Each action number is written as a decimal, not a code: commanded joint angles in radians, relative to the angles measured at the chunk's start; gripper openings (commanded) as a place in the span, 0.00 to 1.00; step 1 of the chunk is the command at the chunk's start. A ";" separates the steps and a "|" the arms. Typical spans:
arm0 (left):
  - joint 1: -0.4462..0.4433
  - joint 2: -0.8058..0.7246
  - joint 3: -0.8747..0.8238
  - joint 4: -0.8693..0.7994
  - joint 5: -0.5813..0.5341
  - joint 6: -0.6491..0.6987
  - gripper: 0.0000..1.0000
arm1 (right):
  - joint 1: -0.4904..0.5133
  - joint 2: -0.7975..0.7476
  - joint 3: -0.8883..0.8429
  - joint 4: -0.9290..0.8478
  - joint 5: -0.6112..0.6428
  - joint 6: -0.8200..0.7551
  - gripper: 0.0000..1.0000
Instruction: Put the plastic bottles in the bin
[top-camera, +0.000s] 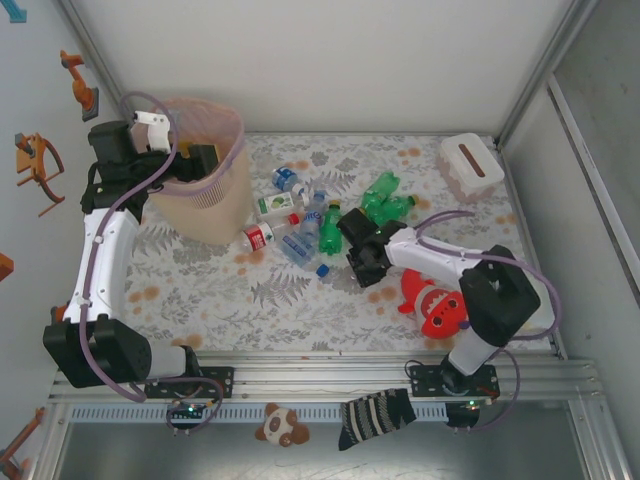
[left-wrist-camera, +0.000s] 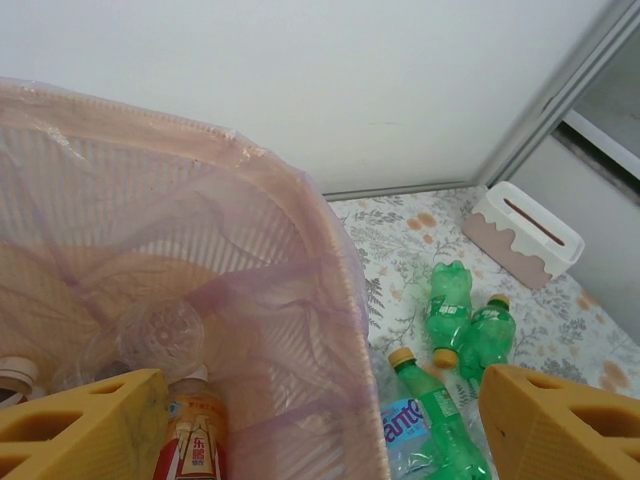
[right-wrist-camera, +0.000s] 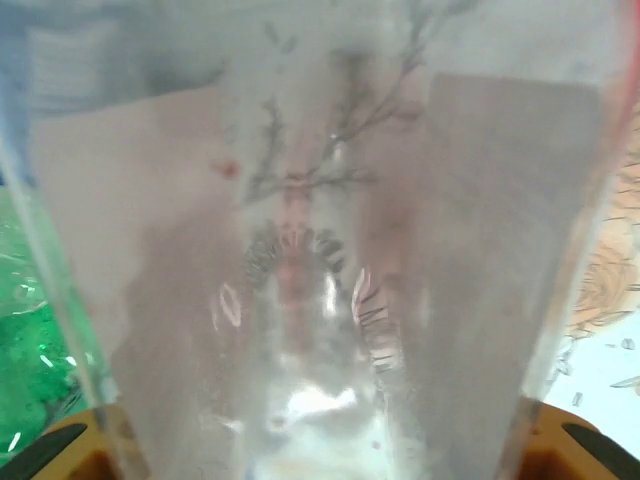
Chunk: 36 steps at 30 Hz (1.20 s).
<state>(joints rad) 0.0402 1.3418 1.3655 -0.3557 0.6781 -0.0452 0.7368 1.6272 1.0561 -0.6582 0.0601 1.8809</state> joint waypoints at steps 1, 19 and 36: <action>0.006 -0.021 -0.011 0.025 0.035 -0.012 0.81 | 0.009 -0.069 -0.016 -0.106 0.118 0.034 0.38; -0.005 -0.059 -0.091 0.273 0.295 -0.100 0.81 | 0.056 -0.410 -0.059 0.361 0.218 -1.087 0.31; -0.208 -0.067 -0.030 0.420 0.481 -0.161 0.83 | 0.056 -0.537 -0.064 0.693 -0.315 -1.812 0.27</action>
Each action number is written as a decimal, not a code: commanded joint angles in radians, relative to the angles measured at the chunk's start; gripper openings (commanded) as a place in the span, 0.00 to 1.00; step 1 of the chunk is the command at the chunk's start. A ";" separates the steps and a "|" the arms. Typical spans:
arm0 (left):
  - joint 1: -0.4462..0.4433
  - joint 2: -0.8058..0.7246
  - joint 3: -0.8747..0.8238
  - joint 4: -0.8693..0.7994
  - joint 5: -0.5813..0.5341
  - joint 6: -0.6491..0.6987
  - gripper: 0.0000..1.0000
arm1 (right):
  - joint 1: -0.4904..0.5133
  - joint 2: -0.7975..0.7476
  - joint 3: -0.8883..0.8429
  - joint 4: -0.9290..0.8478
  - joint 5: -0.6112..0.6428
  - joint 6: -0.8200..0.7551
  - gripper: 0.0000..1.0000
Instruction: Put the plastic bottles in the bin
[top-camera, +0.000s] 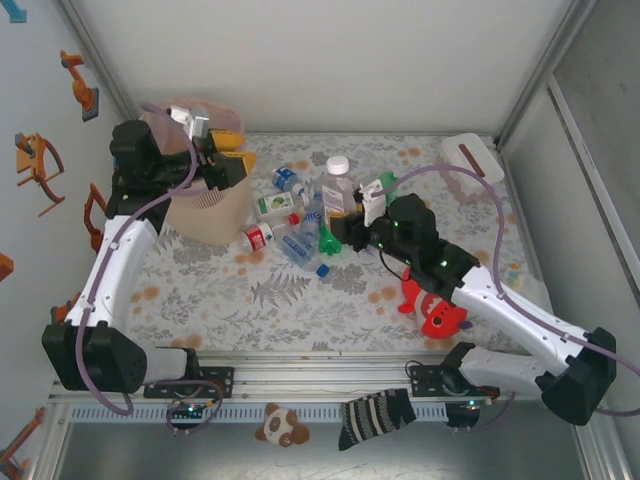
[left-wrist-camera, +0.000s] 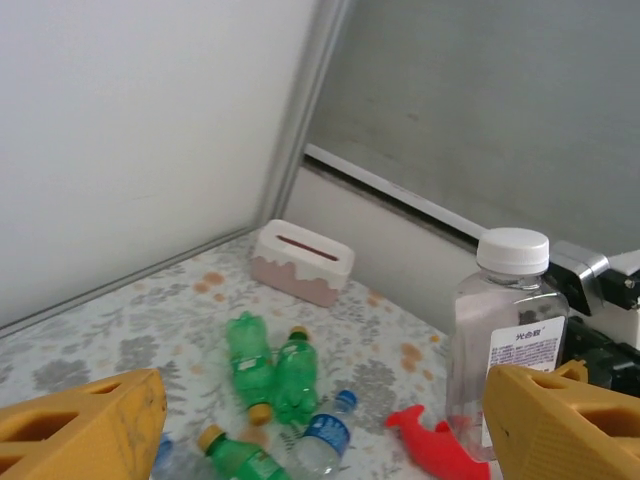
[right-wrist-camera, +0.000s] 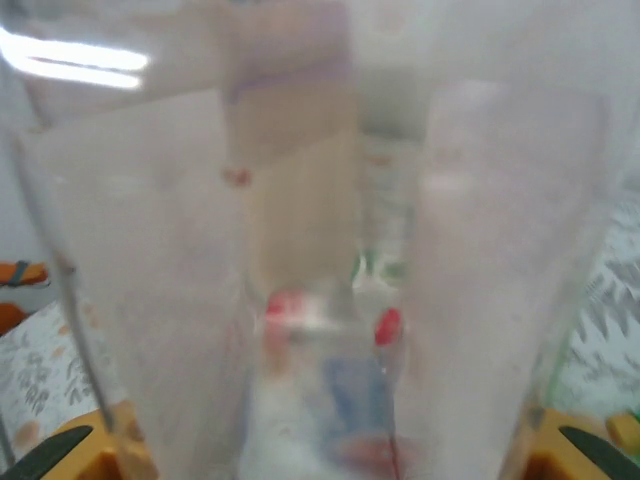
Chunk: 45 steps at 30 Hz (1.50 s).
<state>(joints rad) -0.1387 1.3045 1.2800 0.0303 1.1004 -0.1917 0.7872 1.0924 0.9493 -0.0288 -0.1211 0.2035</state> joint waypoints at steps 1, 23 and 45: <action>-0.047 -0.034 0.066 0.030 0.062 -0.014 0.84 | 0.006 0.001 0.054 0.070 -0.168 -0.148 0.27; -0.399 -0.038 0.220 -0.003 0.120 0.052 0.86 | 0.009 0.038 0.199 0.262 -0.546 -0.009 0.23; -0.464 -0.019 0.246 -0.078 0.115 0.105 0.48 | 0.016 0.034 0.201 0.256 -0.520 -0.020 0.21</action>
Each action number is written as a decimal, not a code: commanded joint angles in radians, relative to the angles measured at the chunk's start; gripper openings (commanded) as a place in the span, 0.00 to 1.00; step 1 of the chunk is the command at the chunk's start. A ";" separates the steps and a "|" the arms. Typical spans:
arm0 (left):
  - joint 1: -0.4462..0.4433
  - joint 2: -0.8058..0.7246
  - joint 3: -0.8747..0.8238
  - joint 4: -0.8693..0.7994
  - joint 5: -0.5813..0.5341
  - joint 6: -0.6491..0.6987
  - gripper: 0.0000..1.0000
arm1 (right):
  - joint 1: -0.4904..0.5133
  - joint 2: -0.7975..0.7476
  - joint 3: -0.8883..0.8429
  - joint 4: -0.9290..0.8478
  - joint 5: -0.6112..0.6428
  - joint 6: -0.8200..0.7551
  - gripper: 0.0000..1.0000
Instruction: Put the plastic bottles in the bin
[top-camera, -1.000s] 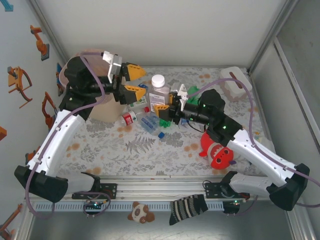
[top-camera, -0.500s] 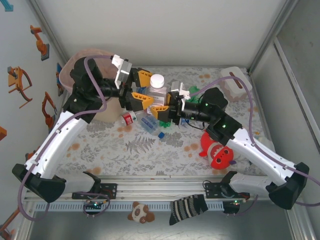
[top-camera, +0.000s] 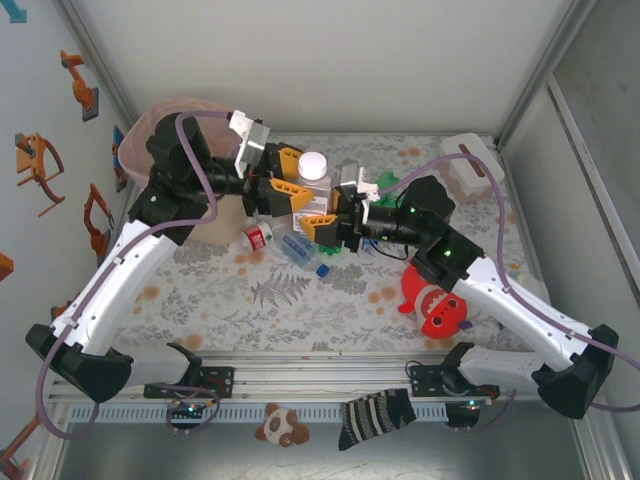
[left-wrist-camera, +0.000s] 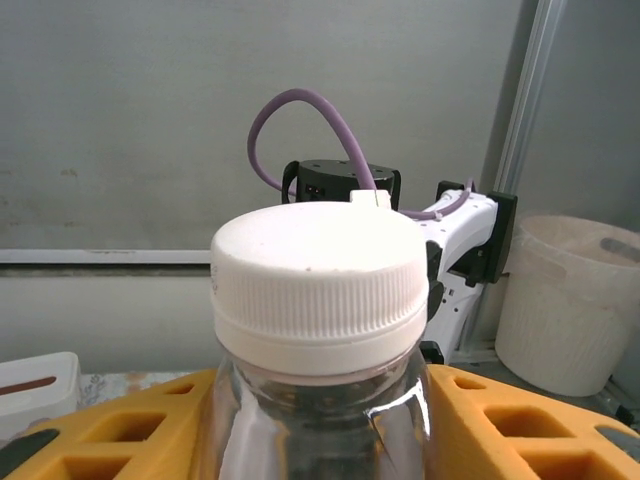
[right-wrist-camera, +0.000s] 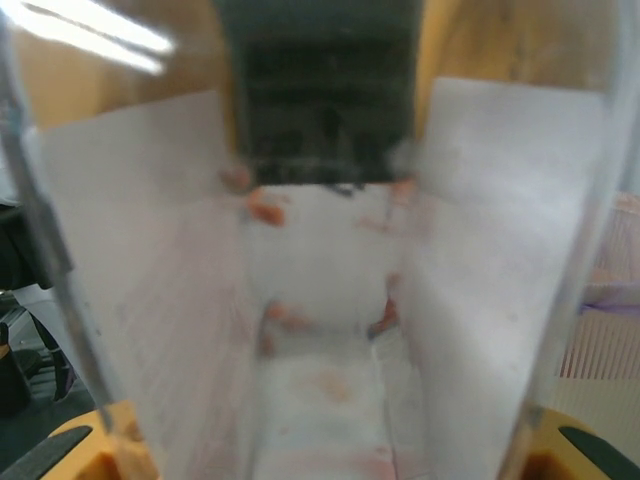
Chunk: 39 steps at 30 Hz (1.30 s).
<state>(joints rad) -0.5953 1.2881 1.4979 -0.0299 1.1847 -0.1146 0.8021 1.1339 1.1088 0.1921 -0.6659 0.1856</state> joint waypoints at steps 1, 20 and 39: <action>-0.007 -0.004 0.028 -0.022 0.030 0.032 0.47 | 0.002 -0.008 0.041 0.035 0.026 -0.002 0.21; 0.064 -0.033 0.042 -0.120 -0.084 0.120 0.38 | 0.003 -0.063 0.017 -0.072 0.108 -0.035 0.62; 0.457 -0.012 0.025 -0.005 -0.615 -0.193 0.36 | 0.003 -0.120 0.013 -0.164 0.266 -0.071 0.64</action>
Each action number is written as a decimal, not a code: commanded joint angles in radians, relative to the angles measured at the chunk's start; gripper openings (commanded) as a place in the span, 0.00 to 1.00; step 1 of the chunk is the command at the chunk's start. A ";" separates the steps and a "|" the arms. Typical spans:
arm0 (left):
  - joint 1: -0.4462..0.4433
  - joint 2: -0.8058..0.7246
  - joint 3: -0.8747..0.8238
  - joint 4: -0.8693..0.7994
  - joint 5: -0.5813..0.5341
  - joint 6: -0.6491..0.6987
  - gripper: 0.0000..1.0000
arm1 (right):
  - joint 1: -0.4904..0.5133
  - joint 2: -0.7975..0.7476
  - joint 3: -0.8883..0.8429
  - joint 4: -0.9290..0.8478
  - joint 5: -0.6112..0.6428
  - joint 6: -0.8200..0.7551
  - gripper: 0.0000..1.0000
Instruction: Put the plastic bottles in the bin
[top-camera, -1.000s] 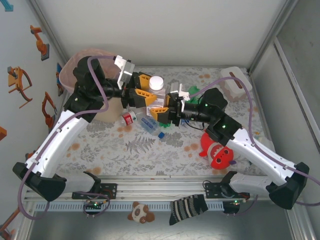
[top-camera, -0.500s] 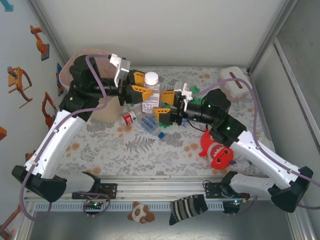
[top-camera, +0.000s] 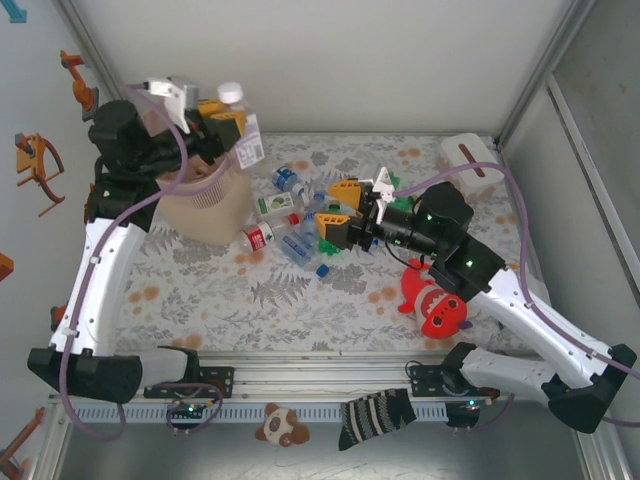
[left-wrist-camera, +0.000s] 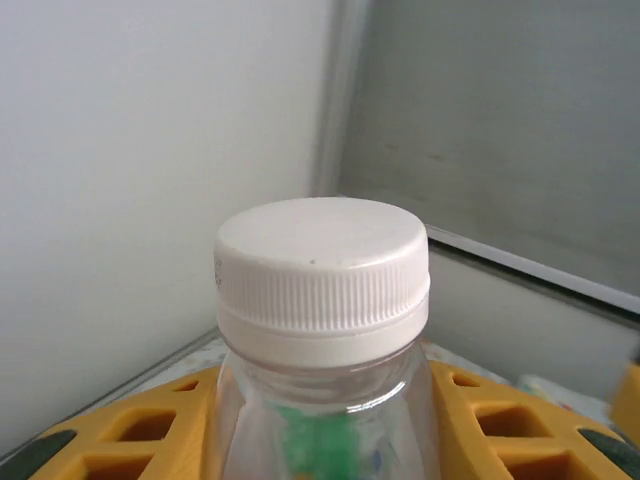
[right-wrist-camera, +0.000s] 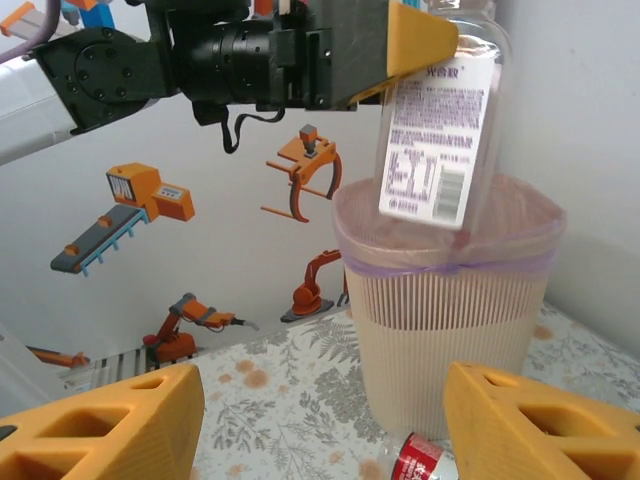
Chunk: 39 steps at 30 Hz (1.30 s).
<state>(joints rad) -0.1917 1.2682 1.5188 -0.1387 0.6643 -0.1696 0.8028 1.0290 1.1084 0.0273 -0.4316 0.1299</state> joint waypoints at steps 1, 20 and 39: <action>0.083 0.020 0.004 0.125 -0.101 -0.182 0.35 | 0.002 -0.014 0.015 -0.001 0.032 -0.017 0.64; 0.242 0.249 -0.078 0.270 -0.411 -0.598 0.35 | 0.003 -0.029 0.009 -0.033 0.093 -0.023 0.64; 0.163 0.414 0.029 -0.200 -0.734 -0.779 0.22 | 0.001 -0.007 0.011 -0.033 0.100 -0.028 0.64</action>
<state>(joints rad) -0.0212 1.6585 1.4982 -0.2523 -0.0380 -0.8856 0.8028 1.0237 1.1084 -0.0124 -0.3458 0.1143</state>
